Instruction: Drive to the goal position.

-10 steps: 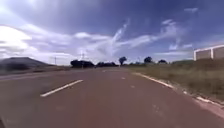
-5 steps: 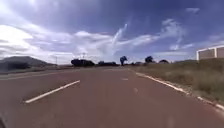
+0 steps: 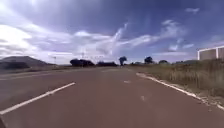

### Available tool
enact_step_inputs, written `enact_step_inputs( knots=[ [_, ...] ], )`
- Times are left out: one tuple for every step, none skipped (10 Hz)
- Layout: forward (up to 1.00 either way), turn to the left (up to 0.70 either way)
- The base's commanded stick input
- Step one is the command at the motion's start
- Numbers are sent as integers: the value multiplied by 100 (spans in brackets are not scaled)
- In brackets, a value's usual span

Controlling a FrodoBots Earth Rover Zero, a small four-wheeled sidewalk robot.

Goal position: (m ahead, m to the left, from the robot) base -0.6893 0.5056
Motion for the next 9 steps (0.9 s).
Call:
enact_step_inputs(
  knots=[
    [100,0],
    [100,0],
    [100,0],
    [100,0],
    [100,0],
    [100,0],
    [100,0],
    [100,0],
    [100,0]
  ],
)
